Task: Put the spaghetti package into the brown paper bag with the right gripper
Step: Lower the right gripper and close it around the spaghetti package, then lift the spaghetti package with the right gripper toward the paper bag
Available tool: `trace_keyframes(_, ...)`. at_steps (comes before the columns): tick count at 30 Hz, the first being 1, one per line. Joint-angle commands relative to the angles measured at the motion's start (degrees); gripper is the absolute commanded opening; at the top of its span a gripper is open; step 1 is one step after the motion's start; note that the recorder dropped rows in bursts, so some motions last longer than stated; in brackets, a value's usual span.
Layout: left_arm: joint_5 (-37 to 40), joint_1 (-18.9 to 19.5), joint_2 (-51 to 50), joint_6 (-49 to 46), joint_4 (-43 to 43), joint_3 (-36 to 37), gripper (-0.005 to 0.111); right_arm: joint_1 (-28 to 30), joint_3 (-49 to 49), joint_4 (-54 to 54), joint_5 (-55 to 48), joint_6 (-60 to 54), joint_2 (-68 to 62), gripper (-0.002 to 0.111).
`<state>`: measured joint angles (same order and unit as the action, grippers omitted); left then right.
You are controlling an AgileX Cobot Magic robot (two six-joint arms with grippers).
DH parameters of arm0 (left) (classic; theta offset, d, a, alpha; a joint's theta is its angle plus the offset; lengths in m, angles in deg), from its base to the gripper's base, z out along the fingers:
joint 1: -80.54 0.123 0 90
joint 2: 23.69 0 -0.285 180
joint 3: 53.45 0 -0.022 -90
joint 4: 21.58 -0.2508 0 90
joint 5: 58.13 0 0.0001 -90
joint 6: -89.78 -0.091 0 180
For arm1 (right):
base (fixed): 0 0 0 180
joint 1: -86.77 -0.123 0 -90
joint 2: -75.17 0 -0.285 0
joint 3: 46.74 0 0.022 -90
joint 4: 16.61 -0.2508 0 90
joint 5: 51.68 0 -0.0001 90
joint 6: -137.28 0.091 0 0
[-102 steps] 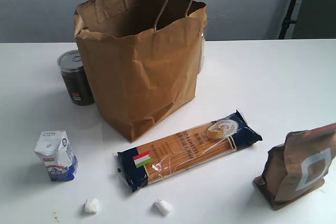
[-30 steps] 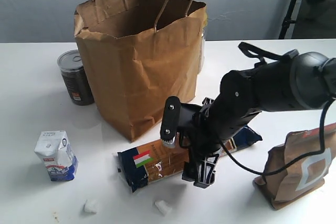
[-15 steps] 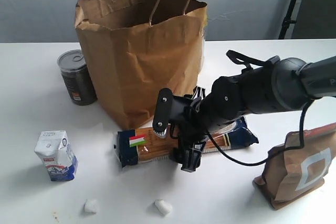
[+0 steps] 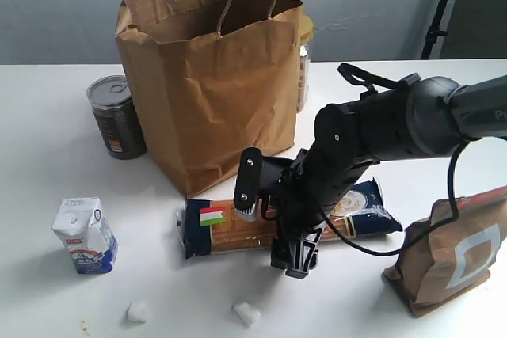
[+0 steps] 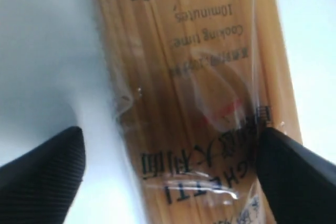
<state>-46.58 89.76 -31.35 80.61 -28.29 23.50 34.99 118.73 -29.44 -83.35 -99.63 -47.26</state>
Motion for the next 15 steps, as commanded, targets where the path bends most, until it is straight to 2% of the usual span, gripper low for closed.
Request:
trace_keyframes(1, -0.9, -0.1, -0.1, 0.2, 0.2, 0.3, 0.000, -0.3, -1.8, 0.0, -13.3, 3.5, -2.9, 0.051)
trace_keyframes(3, -0.9, -0.1, -0.1, 0.2, 0.2, 0.3, 0.000, -0.3, -1.8, 0.0, -14.6, 3.5, -2.9, 0.026)
trace_keyframes(6, -0.9, -0.1, -0.1, 0.2, 0.2, 0.3, 0.000, -0.3, -1.8, 0.4, -15.4, 3.5, -2.9, 0.000)
trace_keyframes(15, -0.9, -0.1, -0.1, 0.2, 0.2, 0.3, 0.000, -0.3, -1.8, -1.3, -14.6, 7.0, -1.0, 0.000)
